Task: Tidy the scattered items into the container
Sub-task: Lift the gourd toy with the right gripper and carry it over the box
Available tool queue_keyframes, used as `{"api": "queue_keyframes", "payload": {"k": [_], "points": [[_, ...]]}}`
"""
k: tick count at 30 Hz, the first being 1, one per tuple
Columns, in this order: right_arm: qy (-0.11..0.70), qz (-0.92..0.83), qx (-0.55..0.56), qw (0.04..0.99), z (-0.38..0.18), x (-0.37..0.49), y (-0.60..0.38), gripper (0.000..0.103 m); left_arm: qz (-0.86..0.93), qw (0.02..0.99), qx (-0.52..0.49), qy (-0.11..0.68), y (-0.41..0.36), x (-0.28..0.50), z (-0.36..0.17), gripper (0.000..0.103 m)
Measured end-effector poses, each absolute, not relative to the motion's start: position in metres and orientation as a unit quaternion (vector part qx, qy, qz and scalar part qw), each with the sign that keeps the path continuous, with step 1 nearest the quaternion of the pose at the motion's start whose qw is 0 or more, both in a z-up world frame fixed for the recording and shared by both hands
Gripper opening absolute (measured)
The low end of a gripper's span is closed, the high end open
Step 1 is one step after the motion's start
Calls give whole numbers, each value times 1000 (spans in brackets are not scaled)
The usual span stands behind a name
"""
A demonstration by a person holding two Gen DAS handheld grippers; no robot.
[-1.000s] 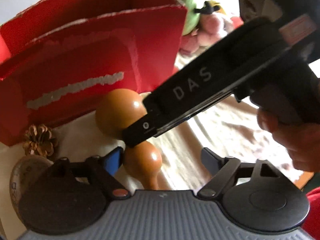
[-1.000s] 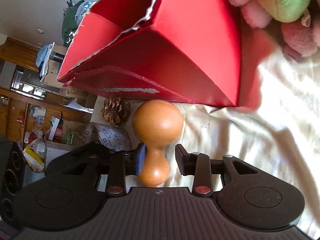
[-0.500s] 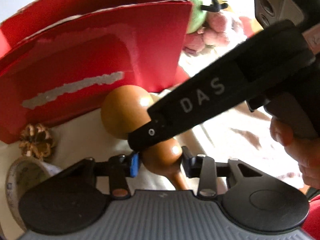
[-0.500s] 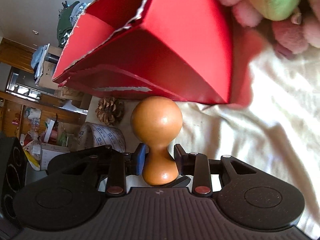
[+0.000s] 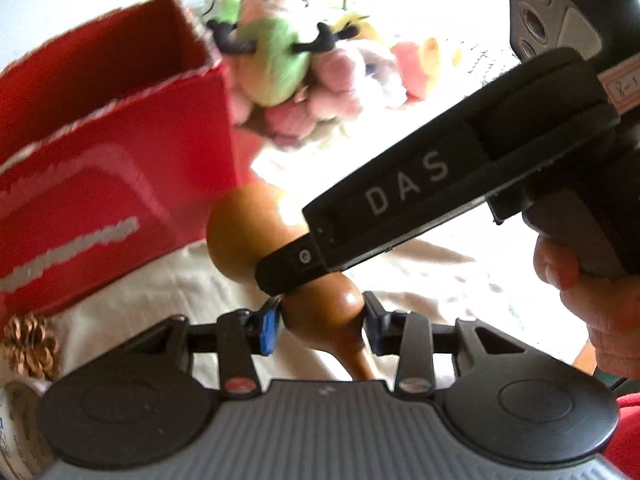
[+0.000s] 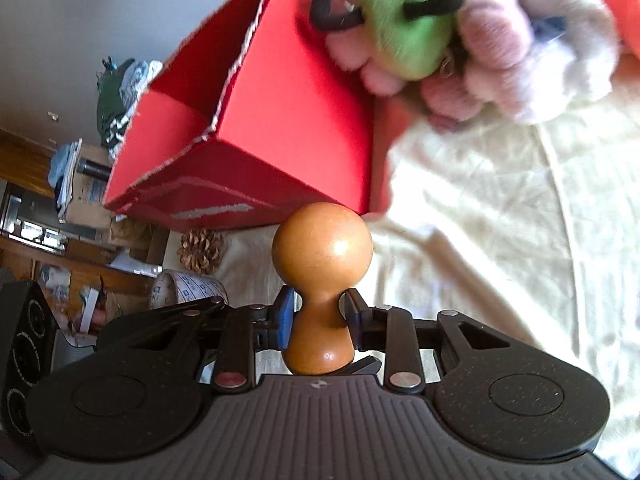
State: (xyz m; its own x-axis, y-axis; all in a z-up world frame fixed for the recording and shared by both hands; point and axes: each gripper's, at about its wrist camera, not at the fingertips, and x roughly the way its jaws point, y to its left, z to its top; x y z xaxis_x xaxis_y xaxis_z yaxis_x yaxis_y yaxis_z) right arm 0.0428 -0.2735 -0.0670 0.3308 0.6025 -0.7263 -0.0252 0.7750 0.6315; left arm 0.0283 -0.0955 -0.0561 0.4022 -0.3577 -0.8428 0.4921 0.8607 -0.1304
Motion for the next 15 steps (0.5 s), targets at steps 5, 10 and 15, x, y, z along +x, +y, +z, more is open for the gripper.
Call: {"api": "queue_keyframes", "payload": {"k": [5, 10, 15], "points": [[513, 205, 284, 783, -46, 32, -286, 30, -266, 849, 85, 449, -98, 21, -24, 39], [474, 214, 282, 806, -10, 26, -291, 30, -278, 863, 105, 408, -113, 17, 15, 39], [435, 217, 288, 825, 19, 29, -286, 30, -289, 875, 119, 370, -125, -13, 46, 39]]}}
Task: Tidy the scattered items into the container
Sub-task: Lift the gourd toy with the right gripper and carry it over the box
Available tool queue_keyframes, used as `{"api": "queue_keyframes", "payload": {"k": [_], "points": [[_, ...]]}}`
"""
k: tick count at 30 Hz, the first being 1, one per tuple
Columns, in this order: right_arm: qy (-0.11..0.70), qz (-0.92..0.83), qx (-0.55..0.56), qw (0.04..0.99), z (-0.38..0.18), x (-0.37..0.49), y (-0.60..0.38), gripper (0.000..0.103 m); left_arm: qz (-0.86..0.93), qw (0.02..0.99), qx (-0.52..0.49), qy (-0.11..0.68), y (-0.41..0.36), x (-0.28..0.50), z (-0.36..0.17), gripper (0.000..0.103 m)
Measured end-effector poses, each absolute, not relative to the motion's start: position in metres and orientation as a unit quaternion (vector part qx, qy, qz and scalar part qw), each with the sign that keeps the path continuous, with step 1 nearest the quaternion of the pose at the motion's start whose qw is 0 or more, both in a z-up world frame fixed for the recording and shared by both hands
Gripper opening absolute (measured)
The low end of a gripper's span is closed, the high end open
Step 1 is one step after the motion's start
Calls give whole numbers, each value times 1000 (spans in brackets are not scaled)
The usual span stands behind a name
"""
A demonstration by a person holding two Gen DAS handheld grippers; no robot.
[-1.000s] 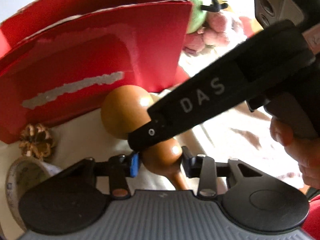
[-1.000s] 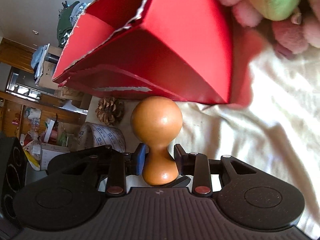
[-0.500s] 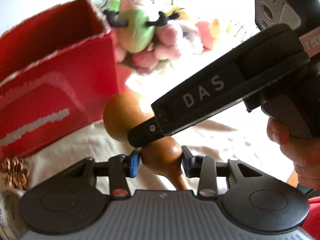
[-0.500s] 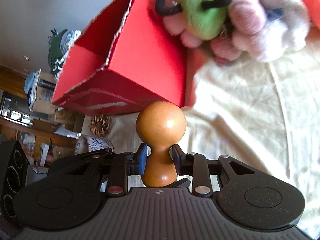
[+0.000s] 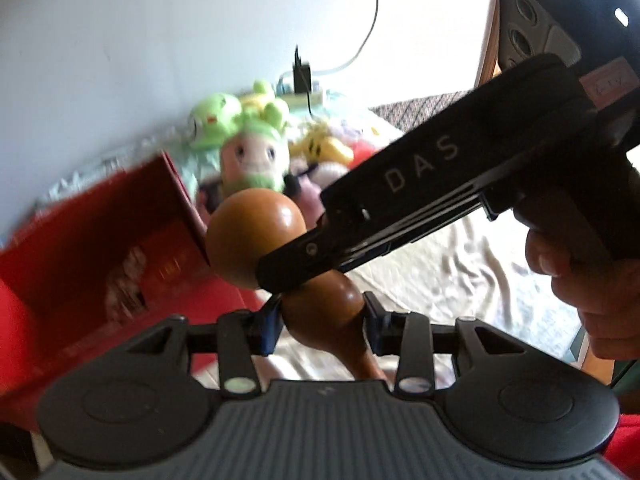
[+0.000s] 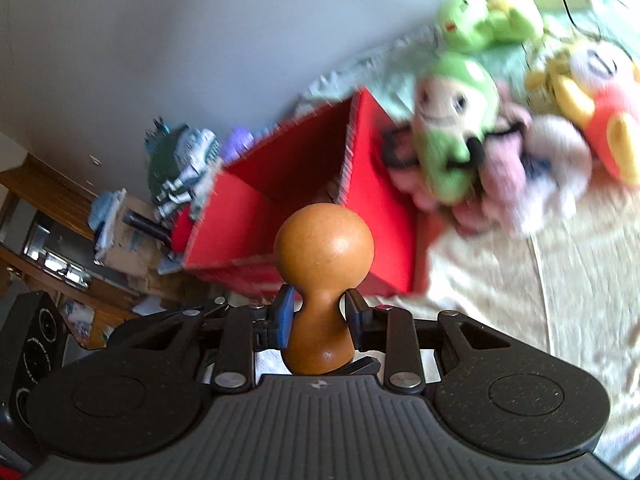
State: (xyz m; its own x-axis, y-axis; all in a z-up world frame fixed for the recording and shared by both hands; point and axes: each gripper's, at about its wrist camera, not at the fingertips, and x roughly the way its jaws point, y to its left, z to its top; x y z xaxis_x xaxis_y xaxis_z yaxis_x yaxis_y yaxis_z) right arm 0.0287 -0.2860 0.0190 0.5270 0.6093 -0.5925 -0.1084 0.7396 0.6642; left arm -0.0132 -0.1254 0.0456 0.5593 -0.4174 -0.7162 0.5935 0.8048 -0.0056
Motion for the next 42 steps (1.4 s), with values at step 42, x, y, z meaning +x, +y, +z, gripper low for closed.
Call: {"api": "queue_keyframes", "payload": {"k": [42], "points": [[527, 215, 238, 787, -41, 221, -132, 30, -270, 793, 98, 537, 13, 217, -33, 40]]}}
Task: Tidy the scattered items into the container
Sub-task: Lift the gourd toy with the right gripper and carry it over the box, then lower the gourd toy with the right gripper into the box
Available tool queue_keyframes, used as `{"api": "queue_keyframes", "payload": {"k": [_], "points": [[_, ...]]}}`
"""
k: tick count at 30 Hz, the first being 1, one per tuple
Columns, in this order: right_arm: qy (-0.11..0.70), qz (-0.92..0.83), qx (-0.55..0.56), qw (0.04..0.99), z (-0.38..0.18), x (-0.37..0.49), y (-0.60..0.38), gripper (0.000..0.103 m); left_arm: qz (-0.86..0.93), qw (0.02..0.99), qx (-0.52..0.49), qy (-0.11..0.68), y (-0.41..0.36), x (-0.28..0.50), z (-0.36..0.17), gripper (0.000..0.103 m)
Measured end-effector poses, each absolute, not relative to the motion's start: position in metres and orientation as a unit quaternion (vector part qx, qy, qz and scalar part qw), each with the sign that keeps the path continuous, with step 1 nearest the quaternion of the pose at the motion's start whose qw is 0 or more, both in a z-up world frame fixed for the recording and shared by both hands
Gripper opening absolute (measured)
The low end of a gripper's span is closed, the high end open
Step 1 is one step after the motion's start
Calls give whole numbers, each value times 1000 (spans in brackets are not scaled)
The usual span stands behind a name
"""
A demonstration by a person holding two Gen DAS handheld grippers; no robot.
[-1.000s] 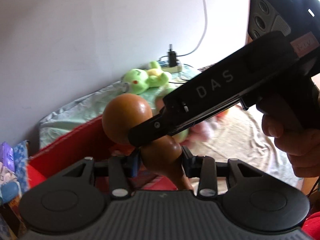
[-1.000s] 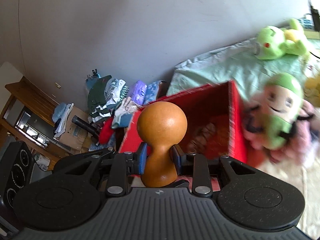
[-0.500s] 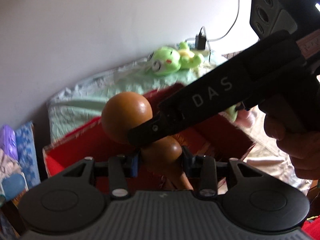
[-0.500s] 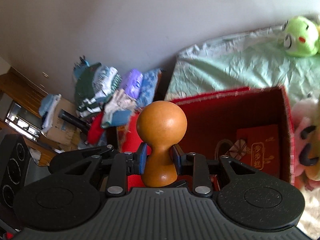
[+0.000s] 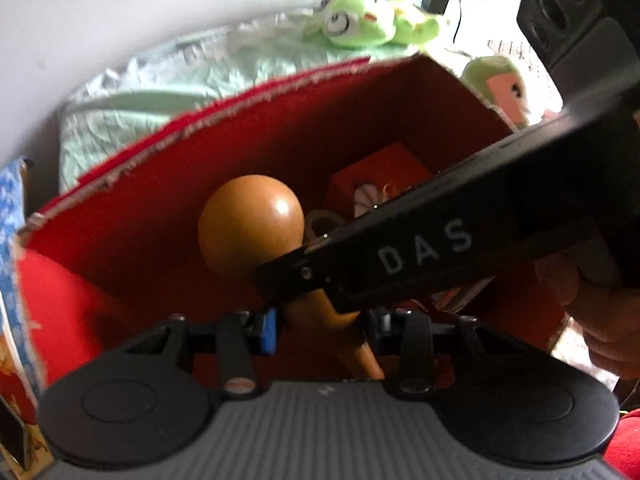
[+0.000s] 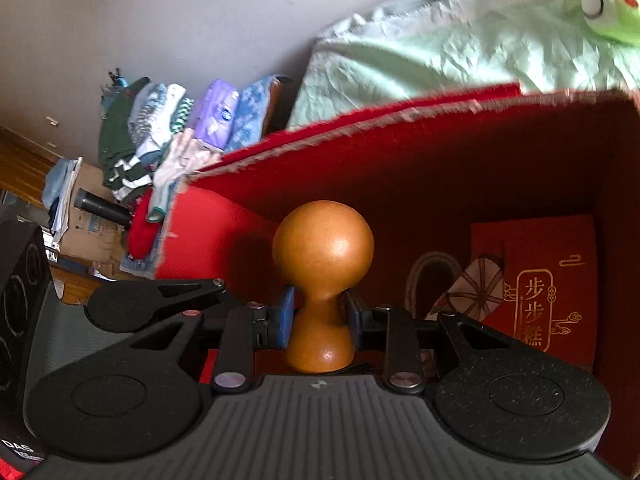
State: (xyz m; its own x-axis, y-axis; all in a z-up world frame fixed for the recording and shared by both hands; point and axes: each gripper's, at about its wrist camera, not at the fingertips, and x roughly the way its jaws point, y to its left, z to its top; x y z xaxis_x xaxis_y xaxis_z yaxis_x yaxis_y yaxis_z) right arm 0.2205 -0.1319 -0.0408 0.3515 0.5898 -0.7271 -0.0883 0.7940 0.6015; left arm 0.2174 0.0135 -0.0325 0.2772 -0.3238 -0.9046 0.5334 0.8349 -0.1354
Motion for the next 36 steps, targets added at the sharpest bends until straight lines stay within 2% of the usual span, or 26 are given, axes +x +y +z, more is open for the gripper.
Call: {"api": "queue_keyframes", "payload": {"k": [11, 14, 36], "points": [[556, 186, 199, 785, -51, 221, -121, 29, -262, 758, 104, 588, 6, 228, -54, 40], [559, 177, 205, 784, -54, 223, -125, 23, -243, 755, 122, 597, 2, 226, -58, 40], [546, 150, 223, 793, -53, 217, -138, 26, -202, 785, 157, 564, 3, 208, -53, 41]]}}
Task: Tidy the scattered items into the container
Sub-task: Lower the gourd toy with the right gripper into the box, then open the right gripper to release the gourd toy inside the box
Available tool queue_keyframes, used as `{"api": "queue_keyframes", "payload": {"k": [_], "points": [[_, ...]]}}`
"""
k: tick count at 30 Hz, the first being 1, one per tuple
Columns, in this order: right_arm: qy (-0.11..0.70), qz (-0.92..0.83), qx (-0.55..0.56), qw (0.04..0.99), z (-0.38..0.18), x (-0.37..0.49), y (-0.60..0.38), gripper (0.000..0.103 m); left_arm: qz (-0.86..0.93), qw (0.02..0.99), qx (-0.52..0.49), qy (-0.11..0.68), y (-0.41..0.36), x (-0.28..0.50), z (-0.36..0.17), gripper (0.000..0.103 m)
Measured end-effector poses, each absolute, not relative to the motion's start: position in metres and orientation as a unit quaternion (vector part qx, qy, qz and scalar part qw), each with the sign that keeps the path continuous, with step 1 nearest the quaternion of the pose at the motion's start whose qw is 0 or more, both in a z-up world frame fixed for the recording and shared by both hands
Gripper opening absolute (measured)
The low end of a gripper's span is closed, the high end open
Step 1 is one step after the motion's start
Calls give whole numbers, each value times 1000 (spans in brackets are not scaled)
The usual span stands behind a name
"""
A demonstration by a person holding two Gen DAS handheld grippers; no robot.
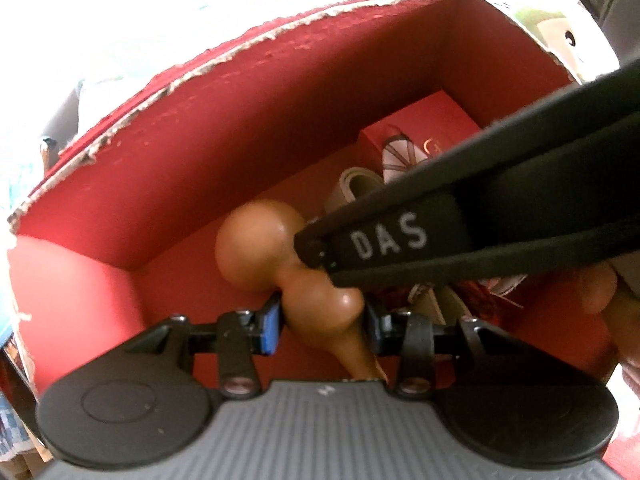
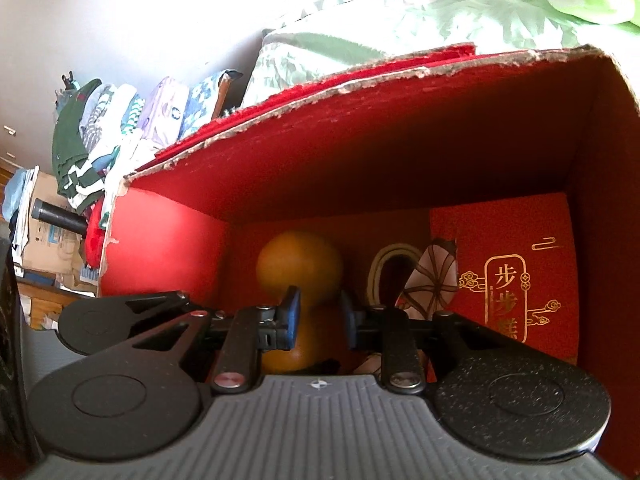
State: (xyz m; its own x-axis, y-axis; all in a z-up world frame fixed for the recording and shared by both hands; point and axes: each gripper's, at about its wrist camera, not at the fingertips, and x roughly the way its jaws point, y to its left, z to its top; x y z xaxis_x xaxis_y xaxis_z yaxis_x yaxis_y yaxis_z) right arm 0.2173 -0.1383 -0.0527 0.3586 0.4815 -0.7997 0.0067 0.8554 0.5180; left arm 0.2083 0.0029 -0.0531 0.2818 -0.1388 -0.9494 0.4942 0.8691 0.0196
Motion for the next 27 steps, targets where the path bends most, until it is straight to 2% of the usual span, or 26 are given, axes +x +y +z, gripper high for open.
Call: {"api": "queue_keyframes", "payload": {"k": [15, 21, 27], "points": [[550, 140, 231, 791, -54, 219, -135, 27, -218, 777, 173, 565, 2, 205, -51, 44], [544, 135, 233, 795, -53, 217, -137, 27, -222, 780, 183, 556, 2, 201, -48, 54], [541, 125, 233, 798, -54, 217, -137, 27, -218, 783, 185, 552, 4, 198, -45, 56]]}}
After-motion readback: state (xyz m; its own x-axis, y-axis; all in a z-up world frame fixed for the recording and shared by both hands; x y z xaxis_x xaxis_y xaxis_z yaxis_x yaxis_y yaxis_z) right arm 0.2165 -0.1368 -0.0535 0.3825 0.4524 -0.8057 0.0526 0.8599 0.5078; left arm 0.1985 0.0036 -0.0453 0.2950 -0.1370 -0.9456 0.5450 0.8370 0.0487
